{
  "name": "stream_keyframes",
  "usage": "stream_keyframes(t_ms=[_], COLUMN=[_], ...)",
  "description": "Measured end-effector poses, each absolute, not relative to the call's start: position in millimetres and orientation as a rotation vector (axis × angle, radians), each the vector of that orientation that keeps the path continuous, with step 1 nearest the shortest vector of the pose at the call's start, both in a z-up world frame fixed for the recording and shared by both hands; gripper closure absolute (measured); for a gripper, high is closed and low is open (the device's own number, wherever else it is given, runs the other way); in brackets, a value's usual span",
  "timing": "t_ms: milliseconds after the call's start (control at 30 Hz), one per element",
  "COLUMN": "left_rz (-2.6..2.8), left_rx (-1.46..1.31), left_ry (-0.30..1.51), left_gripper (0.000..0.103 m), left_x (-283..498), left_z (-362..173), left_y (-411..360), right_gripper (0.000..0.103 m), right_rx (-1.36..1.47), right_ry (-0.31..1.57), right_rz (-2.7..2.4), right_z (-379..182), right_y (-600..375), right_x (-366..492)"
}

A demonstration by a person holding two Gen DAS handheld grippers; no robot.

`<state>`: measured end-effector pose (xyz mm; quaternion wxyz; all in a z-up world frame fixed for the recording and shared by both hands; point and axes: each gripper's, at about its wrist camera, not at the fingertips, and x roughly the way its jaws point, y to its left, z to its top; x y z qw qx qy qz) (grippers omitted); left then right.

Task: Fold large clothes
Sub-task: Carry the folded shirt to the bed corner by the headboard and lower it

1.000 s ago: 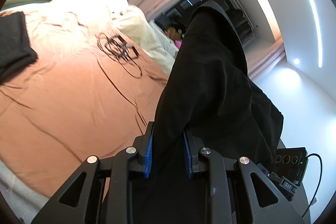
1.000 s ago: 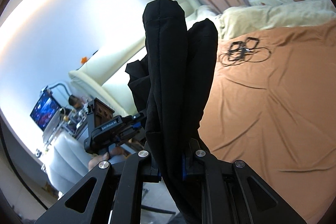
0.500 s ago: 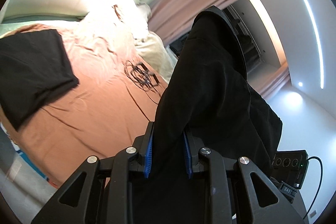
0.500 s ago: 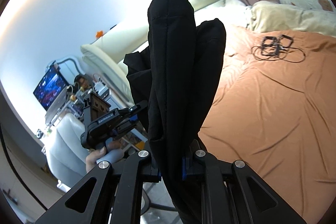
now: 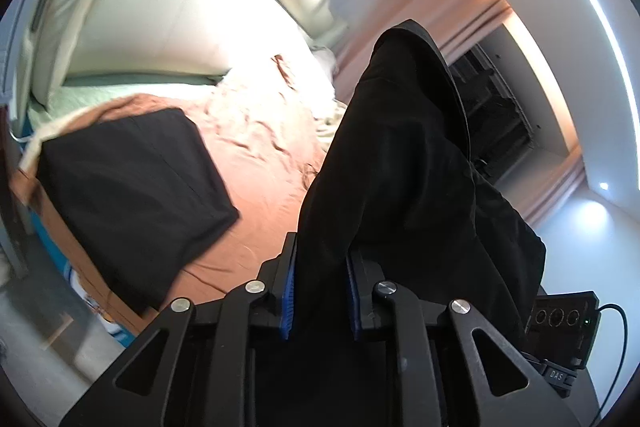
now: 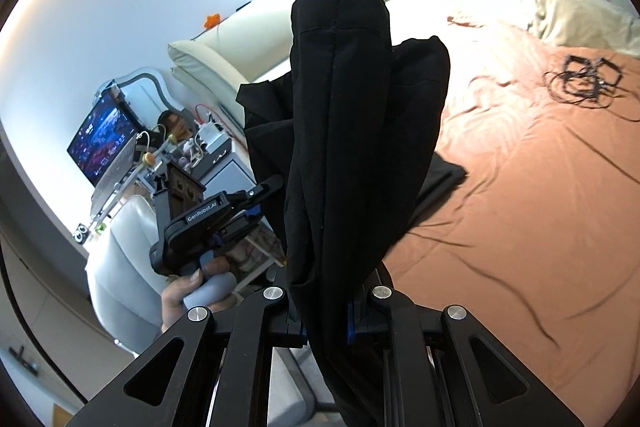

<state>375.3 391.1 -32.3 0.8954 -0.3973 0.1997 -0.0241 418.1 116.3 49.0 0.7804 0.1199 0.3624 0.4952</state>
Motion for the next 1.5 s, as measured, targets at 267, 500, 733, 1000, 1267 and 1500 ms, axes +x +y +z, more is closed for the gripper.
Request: stream_keyframes(t_ms=[267,500,733,1000,1267,1500], left_rz=[0.048,0.151,0.221,0.266,0.306,0.371], left_rx=[-0.801,-0.708,-0.637,-0.631,-0.583,-0.489], left_ry=[0.379,0.360,0.391,0.486,0.630,0.712], left_gripper=[0.082,0.083,0.083,0.083,0.083,0.081], left_x=[378,373,392,459,546,594], left_z=[-13,26,40,0,-49,-81], left_y=[446,478,503,523,540,542], right_gripper=[0.089,0.089,0.089,0.089,0.089,0.090], right_rx=[0.295,0.423,0.600,0.736,0.671,0.551], right_ry=[0.778,0.787,0.807,0.876,0.911,0.892], right_rz=[1.157,1.281,1.375,1.368,1.291,1.223], right_z=[47,41,16,-37,-87,-110], right_y=[176,225,254,272,290,297], right_x=[438,466,495,535,590,633])
